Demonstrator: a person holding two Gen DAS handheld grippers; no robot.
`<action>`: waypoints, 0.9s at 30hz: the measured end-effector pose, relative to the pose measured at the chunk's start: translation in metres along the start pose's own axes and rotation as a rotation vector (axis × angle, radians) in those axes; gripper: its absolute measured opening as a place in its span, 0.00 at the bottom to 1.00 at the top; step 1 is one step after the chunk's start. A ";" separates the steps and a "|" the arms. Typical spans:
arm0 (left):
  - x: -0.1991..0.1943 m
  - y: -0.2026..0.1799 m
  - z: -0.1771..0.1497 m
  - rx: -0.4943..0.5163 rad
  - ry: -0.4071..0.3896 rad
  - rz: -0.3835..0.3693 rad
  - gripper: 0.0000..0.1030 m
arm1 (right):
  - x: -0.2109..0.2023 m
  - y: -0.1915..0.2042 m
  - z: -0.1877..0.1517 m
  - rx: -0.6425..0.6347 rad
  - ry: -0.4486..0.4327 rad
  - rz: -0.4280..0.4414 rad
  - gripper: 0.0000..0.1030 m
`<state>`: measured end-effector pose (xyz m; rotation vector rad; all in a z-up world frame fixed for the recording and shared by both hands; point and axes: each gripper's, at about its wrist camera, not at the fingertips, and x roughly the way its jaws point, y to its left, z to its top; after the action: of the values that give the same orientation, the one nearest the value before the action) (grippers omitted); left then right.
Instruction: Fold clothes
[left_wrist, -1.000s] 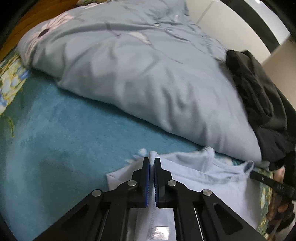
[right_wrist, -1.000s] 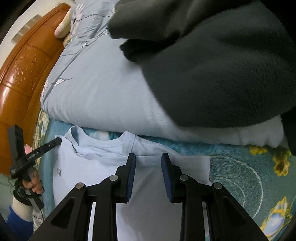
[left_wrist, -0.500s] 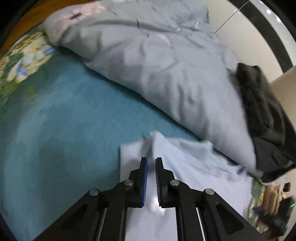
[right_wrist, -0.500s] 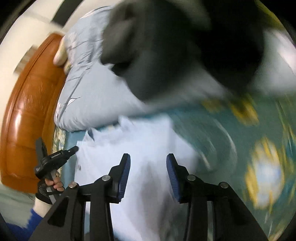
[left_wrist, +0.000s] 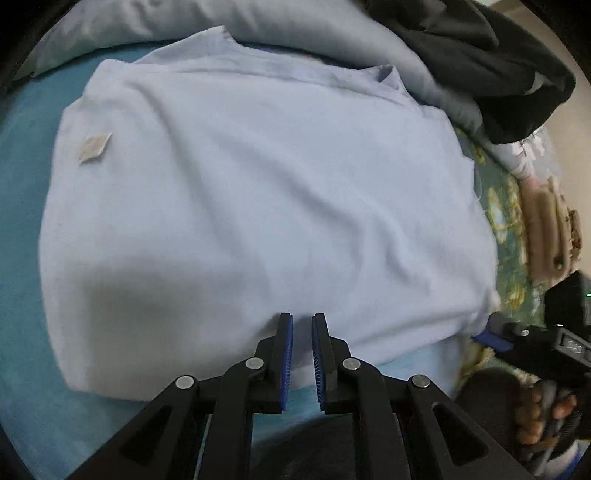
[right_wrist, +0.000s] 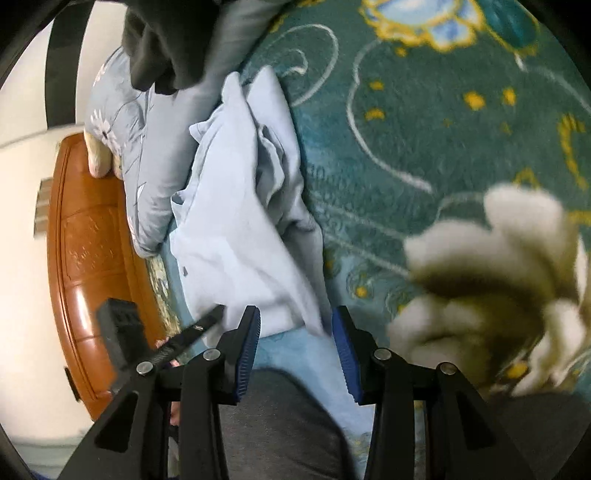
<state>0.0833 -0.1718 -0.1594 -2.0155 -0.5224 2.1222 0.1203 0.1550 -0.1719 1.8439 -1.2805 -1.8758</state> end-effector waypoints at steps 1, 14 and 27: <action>0.000 0.005 -0.002 -0.017 -0.006 -0.019 0.12 | 0.000 0.003 -0.001 -0.030 -0.008 -0.022 0.41; -0.019 0.010 -0.008 -0.116 -0.029 -0.036 0.12 | -0.004 0.011 -0.008 -0.126 -0.018 -0.145 0.05; -0.009 -0.028 -0.002 -0.055 0.002 -0.063 0.17 | -0.004 -0.006 -0.015 0.141 -0.041 0.076 0.50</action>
<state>0.0828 -0.1483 -0.1411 -2.0010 -0.6423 2.0913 0.1372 0.1545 -0.1709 1.8029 -1.5101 -1.8359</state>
